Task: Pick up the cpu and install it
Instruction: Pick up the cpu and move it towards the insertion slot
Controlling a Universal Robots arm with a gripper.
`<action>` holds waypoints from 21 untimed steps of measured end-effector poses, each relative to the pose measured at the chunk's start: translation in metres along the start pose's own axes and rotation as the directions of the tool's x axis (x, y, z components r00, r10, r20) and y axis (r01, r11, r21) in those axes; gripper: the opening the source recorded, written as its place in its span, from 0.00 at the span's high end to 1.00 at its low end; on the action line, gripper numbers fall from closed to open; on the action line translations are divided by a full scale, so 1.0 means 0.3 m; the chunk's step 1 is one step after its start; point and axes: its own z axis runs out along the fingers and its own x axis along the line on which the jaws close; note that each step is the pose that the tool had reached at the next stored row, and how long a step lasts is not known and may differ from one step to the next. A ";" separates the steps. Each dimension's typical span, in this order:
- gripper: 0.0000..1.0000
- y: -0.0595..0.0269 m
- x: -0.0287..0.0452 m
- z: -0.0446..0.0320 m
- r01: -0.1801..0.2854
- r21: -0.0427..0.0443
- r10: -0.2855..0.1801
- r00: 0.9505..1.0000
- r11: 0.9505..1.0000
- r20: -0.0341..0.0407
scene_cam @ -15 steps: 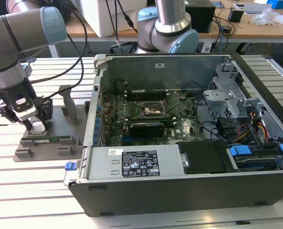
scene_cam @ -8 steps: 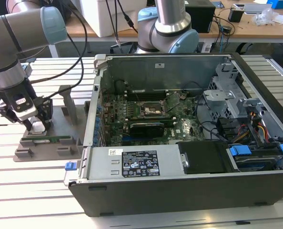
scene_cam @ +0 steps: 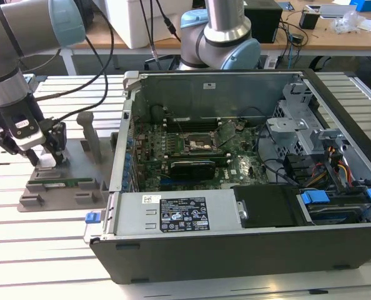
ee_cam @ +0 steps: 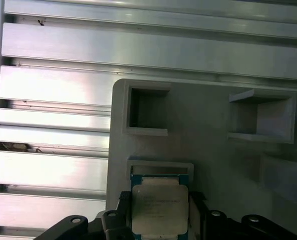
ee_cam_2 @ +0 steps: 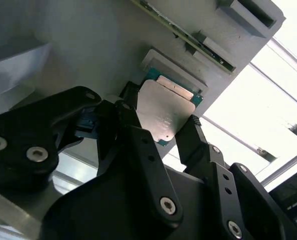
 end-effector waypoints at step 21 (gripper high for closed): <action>0.45 -0.003 -0.006 -0.264 0.000 0.000 0.000 1.000 1.000 0.000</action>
